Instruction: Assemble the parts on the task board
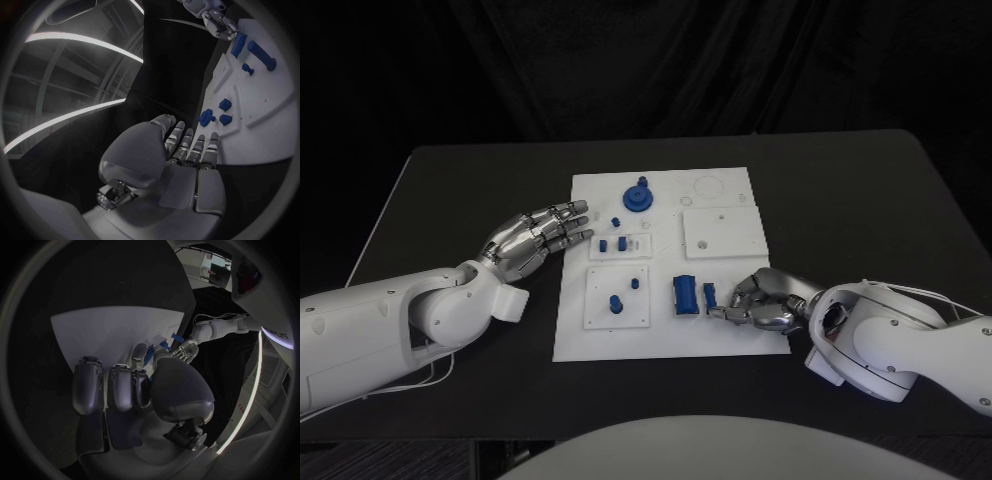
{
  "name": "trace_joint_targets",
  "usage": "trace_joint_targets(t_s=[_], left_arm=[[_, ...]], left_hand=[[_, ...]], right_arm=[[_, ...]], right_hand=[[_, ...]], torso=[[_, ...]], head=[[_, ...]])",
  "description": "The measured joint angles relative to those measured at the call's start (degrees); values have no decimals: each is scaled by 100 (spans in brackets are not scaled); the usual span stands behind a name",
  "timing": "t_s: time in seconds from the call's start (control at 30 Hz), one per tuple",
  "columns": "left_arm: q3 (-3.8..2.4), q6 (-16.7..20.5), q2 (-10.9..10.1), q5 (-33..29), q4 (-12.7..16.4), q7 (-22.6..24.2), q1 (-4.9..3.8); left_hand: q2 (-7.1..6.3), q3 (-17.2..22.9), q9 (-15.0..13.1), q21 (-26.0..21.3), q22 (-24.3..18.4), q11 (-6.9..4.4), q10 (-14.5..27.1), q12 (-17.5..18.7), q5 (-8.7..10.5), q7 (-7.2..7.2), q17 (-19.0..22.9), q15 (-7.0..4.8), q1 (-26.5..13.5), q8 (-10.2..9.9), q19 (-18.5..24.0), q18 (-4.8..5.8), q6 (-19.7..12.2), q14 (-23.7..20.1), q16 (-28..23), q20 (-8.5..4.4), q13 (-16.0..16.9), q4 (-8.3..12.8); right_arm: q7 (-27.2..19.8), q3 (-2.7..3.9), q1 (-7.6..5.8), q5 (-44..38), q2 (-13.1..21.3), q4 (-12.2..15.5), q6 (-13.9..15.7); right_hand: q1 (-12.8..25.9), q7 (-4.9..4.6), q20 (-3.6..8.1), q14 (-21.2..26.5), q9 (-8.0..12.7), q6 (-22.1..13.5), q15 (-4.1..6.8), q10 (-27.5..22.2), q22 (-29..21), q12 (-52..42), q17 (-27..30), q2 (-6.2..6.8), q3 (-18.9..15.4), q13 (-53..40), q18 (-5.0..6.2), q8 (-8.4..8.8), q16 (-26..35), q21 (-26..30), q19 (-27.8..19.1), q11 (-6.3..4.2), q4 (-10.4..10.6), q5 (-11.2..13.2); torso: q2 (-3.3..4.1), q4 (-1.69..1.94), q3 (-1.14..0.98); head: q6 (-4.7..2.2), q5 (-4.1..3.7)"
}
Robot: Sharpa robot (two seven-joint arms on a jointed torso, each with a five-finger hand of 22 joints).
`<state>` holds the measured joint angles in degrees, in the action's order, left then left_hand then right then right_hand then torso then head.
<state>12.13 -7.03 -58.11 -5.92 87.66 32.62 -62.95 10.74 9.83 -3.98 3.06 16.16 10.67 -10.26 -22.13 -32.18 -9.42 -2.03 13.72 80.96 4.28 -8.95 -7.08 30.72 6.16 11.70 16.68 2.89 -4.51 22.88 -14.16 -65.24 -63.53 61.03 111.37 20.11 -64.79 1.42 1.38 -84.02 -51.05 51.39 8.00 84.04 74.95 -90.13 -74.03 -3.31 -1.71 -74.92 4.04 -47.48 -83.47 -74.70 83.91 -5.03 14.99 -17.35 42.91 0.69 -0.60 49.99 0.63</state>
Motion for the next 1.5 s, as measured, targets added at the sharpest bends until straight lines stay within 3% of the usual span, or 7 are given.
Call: trace_joint_targets(t_s=[0.27,0.53,0.73,0.87,1.17,1.4,1.5], left_arm=[[0,-17,9,-1,-8,-19,2],[-2,-31,18,-2,-19,-31,4],[-2,-36,14,-3,-19,-31,8],[-2,-37,8,-3,-10,-23,13],[0,-25,-52,-3,61,10,20],[0,26,-137,-3,170,79,20],[0,70,-190,-2,246,137,20]], left_hand=[[0,0,0,0,0,0,0,0,0,0,-3,0,0,0,0,-1,0,0,0,0,0,0],[0,0,1,0,0,0,0,0,0,0,-4,0,0,0,0,-1,0,0,0,-1,0,0],[-24,16,1,0,-1,20,-20,0,0,0,-4,0,-24,0,0,-1,0,0,0,-1,-1,16],[-31,26,1,2,-1,20,-20,-7,0,0,-3,0,-31,0,-1,-1,0,0,0,1,-1,6],[-31,49,1,37,0,20,-20,-22,0,0,-7,0,-31,0,-24,-1,0,0,0,23,3,16],[-31,88,-5,37,-21,20,-20,-22,0,4,-9,23,-31,22,-23,-1,26,23,26,23,5,24],[-69,138,-10,20,-114,64,-64,-70,0,-9,-9,23,-69,22,2,0,77,23,47,-2,6,53]], right_arm=[[-14,-4,1,-8,-48,-14,61],[-27,6,1,-25,-91,-16,98],[-33,-4,2,-60,-91,-18,111],[-49,-7,6,-81,-66,-17,114],[-285,-8,8,-103,136,84,329],[-802,-7,-158,-45,301,178,814],[-1161,-2,-283,105,340,167,1112]], right_hand=[[-502,39,39,0,-44,-39,0,-1,0,0,0,41,195,0,4,0,0,0,3,1,-227,-352],[-875,61,47,0,-56,-62,0,-1,0,0,13,169,366,0,-2,0,0,0,-7,1,-524,-391],[-1018,35,47,0,-58,-38,0,-1,0,0,20,293,325,0,0,1,0,0,-8,1,-660,264],[-877,17,47,0,-96,-19,0,0,0,0,13,431,191,1,3,-35,0,0,-8,1,-584,654],[-535,19,47,0,-204,22,-1,-1,0,0,-51,461,-162,1,-3,-145,-25,-47,-8,1,-407,1161],[-196,19,47,0,-227,22,-1,0,0,0,10,440,-516,1,-3,-146,-19,-49,-8,1,-100,1220],[-75,-41,7,0,-140,-38,-1,-2,0,0,563,381,-736,1,-3,11,264,518,-79,2,97,1004]], torso=[[0,-1,0],[-2,-1,1],[-3,-1,1],[-3,-1,1],[-6,0,2],[-15,-1,2],[-25,-1,2]], head=[[0,-1],[0,-8],[0,-2],[0,4],[0,52],[0,69],[0,76]])
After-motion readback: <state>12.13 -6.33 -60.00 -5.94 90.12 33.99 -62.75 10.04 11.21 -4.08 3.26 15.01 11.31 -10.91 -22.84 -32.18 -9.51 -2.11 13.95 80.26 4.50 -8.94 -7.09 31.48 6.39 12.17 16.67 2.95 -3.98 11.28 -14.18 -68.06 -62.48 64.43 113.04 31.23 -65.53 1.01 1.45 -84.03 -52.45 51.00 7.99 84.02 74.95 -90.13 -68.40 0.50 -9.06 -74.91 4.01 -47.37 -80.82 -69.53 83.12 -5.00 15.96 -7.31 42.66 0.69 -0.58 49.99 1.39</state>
